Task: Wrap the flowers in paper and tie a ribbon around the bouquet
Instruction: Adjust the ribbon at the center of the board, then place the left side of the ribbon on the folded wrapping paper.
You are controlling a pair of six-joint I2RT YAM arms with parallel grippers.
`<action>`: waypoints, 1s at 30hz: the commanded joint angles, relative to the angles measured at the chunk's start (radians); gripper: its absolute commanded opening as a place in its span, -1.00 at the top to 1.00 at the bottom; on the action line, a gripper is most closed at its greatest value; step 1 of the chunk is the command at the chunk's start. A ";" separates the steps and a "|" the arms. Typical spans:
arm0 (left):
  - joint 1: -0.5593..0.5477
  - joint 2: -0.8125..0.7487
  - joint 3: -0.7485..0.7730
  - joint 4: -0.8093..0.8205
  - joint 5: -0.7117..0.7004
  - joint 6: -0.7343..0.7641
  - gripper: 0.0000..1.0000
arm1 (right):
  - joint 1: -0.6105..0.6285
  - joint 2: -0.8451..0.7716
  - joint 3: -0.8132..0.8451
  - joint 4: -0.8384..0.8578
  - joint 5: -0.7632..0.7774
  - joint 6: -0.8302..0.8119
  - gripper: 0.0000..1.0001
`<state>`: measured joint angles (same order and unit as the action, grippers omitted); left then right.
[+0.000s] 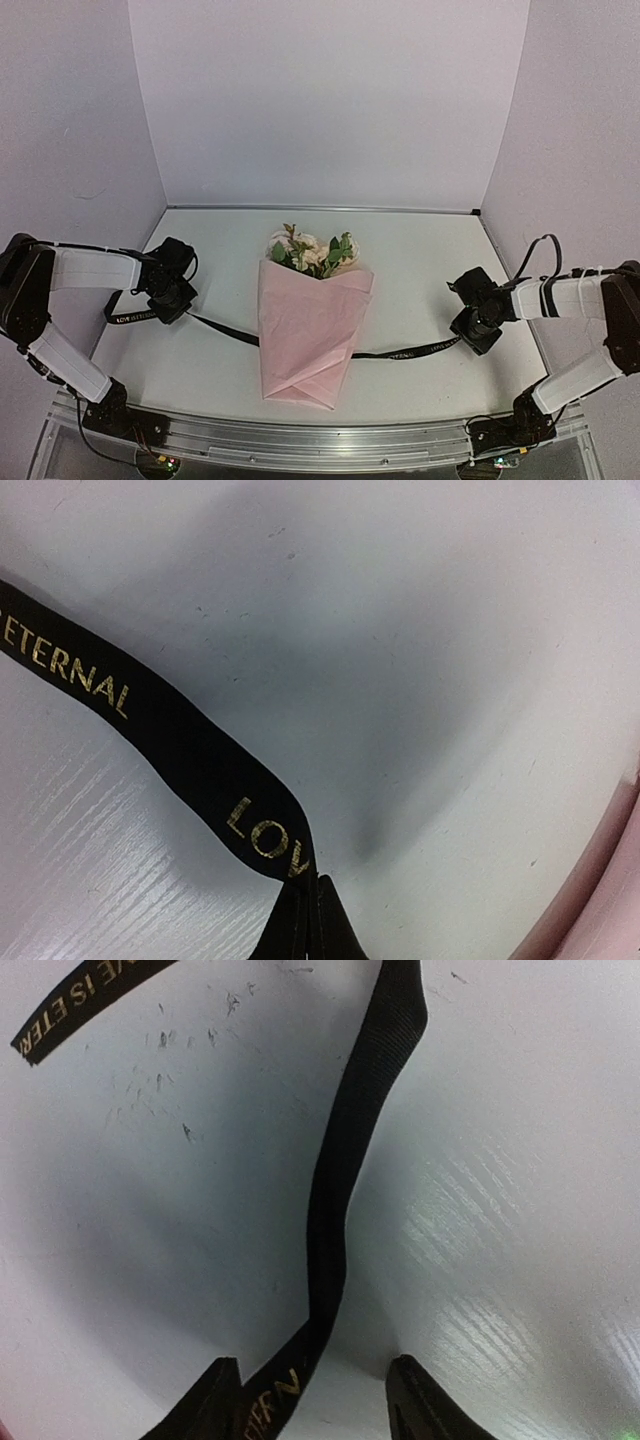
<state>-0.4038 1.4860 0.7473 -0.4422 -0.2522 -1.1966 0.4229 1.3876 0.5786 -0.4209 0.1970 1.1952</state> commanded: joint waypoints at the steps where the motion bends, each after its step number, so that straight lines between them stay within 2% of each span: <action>1: 0.006 0.004 0.045 0.034 -0.054 0.082 1.00 | -0.024 0.060 0.062 0.049 0.013 -0.015 0.24; 4: 0.007 0.007 0.047 0.037 -0.082 0.093 1.00 | -0.041 0.098 0.095 0.055 -0.005 -0.030 0.88; 5: 0.009 0.007 0.048 0.044 -0.089 0.099 1.00 | -0.044 0.105 0.108 0.057 -0.010 -0.037 0.98; 14: 0.077 0.047 0.074 0.076 -0.056 0.159 1.00 | -0.071 0.193 0.242 0.074 -0.028 -0.101 1.00; 19: 0.086 0.063 0.083 0.099 -0.029 0.211 1.00 | -0.114 0.196 0.253 0.074 -0.041 -0.115 1.00; 25: 0.084 0.034 0.077 0.103 -0.012 0.272 1.00 | -0.113 0.151 0.225 0.074 -0.093 -0.139 1.00; 30: 0.042 -0.044 0.073 0.169 0.019 0.384 1.00 | -0.040 0.042 0.177 0.074 -0.101 -0.154 1.00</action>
<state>-0.3232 1.5282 0.7910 -0.3513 -0.2506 -0.9264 0.3249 1.5349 0.7854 -0.3408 0.1038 1.0702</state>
